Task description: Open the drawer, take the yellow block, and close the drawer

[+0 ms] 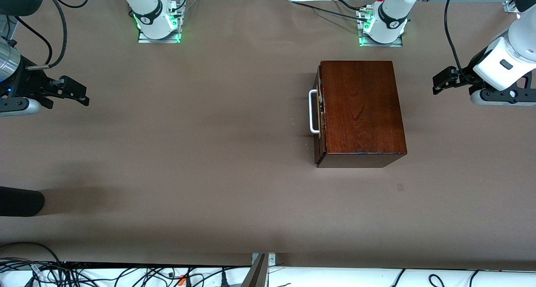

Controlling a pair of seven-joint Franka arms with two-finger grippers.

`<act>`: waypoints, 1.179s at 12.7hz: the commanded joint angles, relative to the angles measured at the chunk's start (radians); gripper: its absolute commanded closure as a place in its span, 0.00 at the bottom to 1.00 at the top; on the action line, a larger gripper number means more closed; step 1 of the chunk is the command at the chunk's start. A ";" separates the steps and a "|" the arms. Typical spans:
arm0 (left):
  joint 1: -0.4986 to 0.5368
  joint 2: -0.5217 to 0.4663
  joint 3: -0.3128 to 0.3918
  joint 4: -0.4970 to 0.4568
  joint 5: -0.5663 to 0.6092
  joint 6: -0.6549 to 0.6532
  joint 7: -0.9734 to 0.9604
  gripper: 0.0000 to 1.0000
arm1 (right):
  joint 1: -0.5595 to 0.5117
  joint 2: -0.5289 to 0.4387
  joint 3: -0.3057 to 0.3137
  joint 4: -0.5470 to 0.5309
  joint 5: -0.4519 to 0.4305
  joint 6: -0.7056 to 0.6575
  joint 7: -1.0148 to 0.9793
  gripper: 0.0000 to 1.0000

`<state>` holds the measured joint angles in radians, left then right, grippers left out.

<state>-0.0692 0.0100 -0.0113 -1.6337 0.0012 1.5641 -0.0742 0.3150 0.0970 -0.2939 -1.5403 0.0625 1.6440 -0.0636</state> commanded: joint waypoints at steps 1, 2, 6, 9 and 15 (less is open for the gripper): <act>-0.004 -0.008 0.004 0.003 -0.024 -0.012 0.007 0.00 | -0.001 0.001 0.004 0.011 -0.015 0.000 0.013 0.00; -0.004 -0.008 0.004 0.003 -0.024 -0.012 0.007 0.00 | -0.001 0.001 0.004 0.011 -0.015 0.000 0.011 0.00; -0.004 -0.008 0.004 0.003 -0.024 -0.012 0.007 0.00 | -0.001 0.003 0.004 0.011 -0.015 0.000 0.013 0.00; -0.014 -0.008 0.002 0.003 -0.024 -0.012 0.005 0.00 | -0.001 0.003 0.004 0.011 -0.015 0.000 0.013 0.00; -0.018 0.036 -0.081 0.041 -0.089 -0.010 -0.041 0.00 | -0.002 0.003 0.004 0.011 -0.015 0.000 0.013 0.00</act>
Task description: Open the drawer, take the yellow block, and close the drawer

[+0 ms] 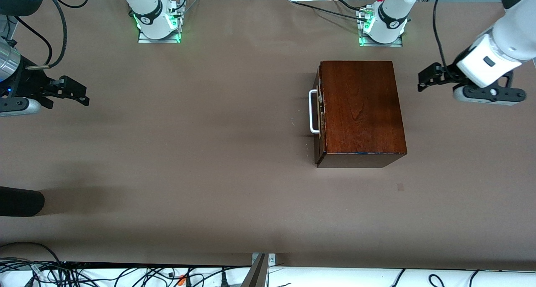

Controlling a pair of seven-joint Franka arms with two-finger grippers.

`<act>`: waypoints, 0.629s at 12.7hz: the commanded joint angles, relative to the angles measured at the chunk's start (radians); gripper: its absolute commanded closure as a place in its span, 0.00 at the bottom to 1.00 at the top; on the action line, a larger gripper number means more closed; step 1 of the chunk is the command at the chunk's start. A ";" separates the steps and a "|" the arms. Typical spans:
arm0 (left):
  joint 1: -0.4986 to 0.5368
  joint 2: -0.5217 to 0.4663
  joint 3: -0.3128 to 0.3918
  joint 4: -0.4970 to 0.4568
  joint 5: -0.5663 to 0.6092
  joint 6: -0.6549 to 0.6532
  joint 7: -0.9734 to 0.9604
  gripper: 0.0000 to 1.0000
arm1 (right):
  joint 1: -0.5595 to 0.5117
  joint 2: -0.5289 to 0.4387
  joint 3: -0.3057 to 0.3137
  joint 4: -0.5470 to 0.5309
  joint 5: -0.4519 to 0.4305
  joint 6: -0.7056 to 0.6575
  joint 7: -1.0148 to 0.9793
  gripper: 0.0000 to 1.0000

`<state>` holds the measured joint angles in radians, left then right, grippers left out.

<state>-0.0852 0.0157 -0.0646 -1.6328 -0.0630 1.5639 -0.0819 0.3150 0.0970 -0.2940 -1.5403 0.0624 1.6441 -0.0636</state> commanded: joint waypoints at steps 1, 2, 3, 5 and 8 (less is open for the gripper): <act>-0.004 0.052 -0.065 0.060 -0.024 -0.010 -0.086 0.00 | -0.002 0.001 0.004 0.009 -0.015 -0.001 0.013 0.00; -0.004 0.078 -0.104 0.086 -0.024 -0.008 -0.148 0.00 | -0.002 0.003 0.004 0.011 -0.015 -0.001 0.013 0.00; -0.004 0.110 -0.148 0.109 -0.023 -0.008 -0.201 0.00 | -0.002 0.003 0.003 0.011 -0.015 -0.001 0.013 0.00; -0.031 0.185 -0.217 0.143 -0.014 0.001 -0.292 0.00 | -0.002 0.001 0.003 0.011 -0.015 -0.001 0.013 0.00; -0.158 0.347 -0.224 0.269 -0.014 0.008 -0.427 0.00 | -0.002 0.003 0.003 0.009 -0.015 -0.001 0.013 0.00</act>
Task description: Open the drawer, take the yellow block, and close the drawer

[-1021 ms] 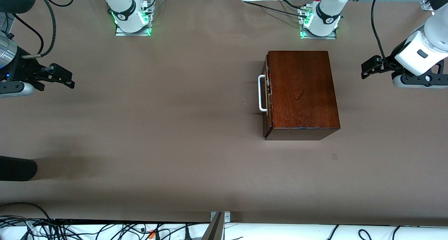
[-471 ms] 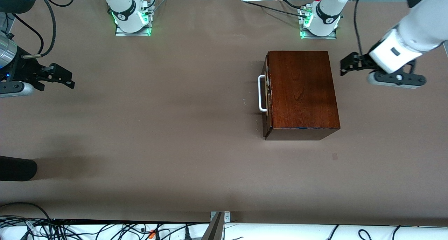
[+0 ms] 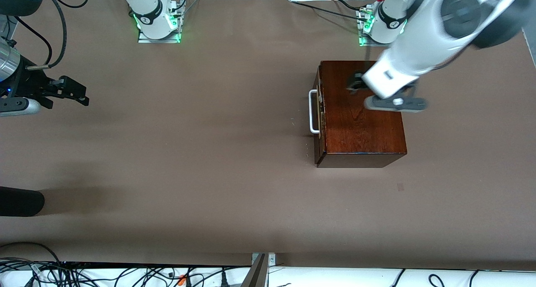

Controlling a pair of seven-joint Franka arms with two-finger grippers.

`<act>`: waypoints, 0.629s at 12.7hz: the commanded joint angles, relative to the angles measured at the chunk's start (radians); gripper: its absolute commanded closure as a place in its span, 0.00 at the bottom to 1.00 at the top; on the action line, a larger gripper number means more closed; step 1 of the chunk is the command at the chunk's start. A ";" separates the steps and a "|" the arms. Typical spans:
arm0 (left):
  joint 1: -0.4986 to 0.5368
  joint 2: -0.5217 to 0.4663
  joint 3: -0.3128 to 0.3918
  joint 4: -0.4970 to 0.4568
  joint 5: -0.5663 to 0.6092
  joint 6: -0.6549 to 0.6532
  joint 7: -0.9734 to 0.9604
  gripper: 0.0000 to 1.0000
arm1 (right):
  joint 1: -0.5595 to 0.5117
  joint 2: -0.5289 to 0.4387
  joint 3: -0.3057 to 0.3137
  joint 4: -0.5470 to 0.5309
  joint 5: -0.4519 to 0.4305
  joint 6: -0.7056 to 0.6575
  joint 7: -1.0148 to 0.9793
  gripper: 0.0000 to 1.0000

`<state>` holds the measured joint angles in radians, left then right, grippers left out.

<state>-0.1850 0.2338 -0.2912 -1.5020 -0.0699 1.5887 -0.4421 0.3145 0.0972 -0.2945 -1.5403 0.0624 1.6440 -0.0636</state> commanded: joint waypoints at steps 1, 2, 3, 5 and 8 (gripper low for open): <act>-0.098 0.177 0.004 0.170 -0.005 0.008 -0.098 0.00 | -0.002 0.003 0.003 0.009 -0.015 -0.001 0.013 0.00; -0.144 0.205 0.013 0.180 0.007 0.026 -0.143 0.00 | -0.002 0.003 0.003 0.009 -0.015 -0.001 0.013 0.00; -0.183 0.214 0.012 0.178 0.060 0.043 -0.199 0.00 | -0.003 0.003 0.003 0.009 -0.015 -0.001 0.013 0.00; -0.250 0.255 0.007 0.167 0.136 0.071 -0.283 0.00 | -0.003 0.003 0.003 0.009 -0.015 -0.001 0.013 0.00; -0.344 0.337 0.006 0.164 0.333 0.085 -0.297 0.00 | -0.003 0.003 0.003 0.009 -0.015 -0.001 0.013 0.00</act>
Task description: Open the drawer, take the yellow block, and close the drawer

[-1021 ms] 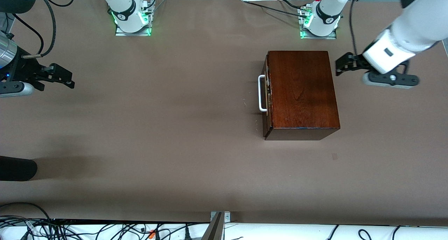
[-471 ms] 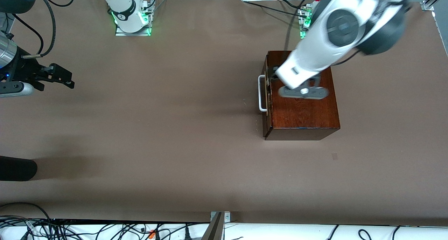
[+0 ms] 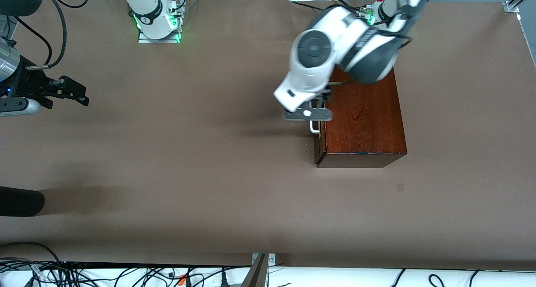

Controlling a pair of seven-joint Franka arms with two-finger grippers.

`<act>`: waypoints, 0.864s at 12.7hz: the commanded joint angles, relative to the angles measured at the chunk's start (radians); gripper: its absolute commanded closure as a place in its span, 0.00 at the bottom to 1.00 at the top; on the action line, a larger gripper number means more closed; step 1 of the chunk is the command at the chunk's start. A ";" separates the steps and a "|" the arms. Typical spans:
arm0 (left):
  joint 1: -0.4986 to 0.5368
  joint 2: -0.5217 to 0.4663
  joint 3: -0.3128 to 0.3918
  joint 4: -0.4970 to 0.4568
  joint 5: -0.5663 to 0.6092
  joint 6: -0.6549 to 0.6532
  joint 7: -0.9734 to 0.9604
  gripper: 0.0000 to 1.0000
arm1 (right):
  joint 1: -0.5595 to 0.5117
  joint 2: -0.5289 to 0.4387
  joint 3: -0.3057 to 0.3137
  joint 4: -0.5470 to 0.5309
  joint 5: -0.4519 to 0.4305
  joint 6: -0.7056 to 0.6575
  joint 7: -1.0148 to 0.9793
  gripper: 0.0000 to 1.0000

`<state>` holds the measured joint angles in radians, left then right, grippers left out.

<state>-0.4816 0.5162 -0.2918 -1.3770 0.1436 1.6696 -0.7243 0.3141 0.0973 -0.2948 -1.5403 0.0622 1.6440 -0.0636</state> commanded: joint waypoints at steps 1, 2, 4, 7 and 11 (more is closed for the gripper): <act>-0.049 0.067 0.005 0.036 0.135 0.006 -0.014 0.00 | -0.003 0.002 0.003 0.011 -0.015 -0.001 0.013 0.00; -0.049 0.068 0.005 0.015 0.139 0.012 -0.014 0.00 | -0.001 0.002 0.003 0.009 -0.015 0.000 0.013 0.00; -0.034 0.050 0.005 -0.090 0.137 0.077 -0.032 0.00 | -0.003 0.002 0.003 0.009 -0.015 -0.001 0.013 0.00; -0.022 0.036 0.003 -0.142 0.113 0.125 -0.058 0.00 | -0.001 0.001 0.003 0.009 -0.015 -0.001 0.013 0.00; -0.022 0.033 0.008 -0.186 0.097 0.137 -0.121 0.00 | 0.000 0.002 0.003 0.009 -0.015 -0.004 0.013 0.00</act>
<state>-0.5101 0.5874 -0.2842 -1.5032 0.2520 1.7906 -0.8208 0.3143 0.0974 -0.2948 -1.5403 0.0621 1.6440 -0.0636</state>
